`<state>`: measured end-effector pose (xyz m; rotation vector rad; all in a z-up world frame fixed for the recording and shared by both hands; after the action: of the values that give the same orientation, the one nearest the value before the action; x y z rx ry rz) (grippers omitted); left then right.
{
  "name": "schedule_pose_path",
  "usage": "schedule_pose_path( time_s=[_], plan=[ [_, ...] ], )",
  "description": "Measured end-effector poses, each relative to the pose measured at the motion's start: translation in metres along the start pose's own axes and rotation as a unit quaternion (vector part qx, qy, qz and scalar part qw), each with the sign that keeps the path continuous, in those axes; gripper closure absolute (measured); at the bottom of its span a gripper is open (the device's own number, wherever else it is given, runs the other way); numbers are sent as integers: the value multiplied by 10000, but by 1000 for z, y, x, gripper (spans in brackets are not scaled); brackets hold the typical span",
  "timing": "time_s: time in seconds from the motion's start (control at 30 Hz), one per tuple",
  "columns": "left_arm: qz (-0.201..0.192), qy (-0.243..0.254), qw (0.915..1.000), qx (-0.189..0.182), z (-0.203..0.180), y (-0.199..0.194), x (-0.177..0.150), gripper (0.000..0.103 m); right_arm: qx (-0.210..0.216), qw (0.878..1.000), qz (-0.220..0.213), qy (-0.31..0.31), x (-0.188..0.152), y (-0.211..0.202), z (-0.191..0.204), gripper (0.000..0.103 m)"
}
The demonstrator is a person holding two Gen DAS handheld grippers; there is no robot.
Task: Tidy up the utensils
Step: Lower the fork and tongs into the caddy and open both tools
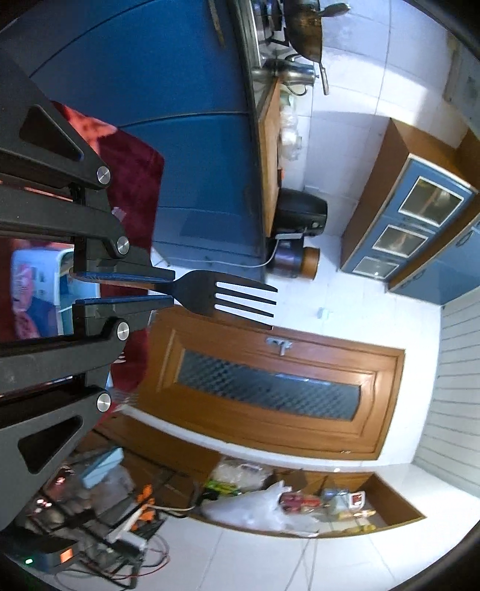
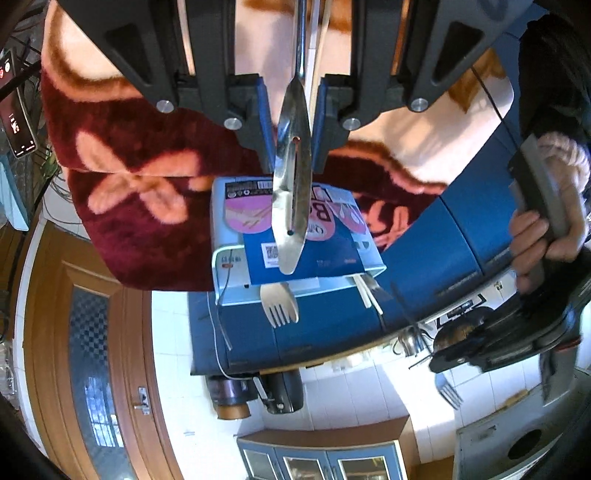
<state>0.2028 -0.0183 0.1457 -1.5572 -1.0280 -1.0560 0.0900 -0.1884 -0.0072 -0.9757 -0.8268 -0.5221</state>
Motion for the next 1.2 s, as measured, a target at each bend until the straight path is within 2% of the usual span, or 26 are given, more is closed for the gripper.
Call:
schedule_pose_path(
  time_s=[0.13,0.27,0.4,0.53,0.83,1.2],
  plan=[
    [40,-77,10000,39,-2,22,-12,97,-47,9998,-167,11,5,-5,-4,82],
    [386,-113,9992,44,-3,47,-44,97,-194,9989,-419,-69,16,-14,-8,82],
    [657,-121,9977,89,-1,65,-73,97,-336,9961,-801,-153,36,-23,-10,82],
    [760,-87,9970,79,0,72,-90,97,-550,9906,-1225,-267,64,-26,-14,82],
    [813,64,9967,56,-2,77,-109,97,-996,9729,-1973,-680,124,-9,-17,82],
    [654,118,9978,61,-4,72,-111,97,-1331,9468,-2818,-798,168,2,-26,81]
  ],
)
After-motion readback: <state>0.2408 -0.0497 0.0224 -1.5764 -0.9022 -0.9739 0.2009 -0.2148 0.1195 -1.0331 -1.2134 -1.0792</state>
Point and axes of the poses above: each gripper's, at about its wrist camera, not at the fingertips, and y roughly the way its jaws point, z to its left, x to its top, the point moved 9 cm from there along y, roughly the way its jaws point, and after that the axes turned 9 degrees about x, right-handed, at the moved point
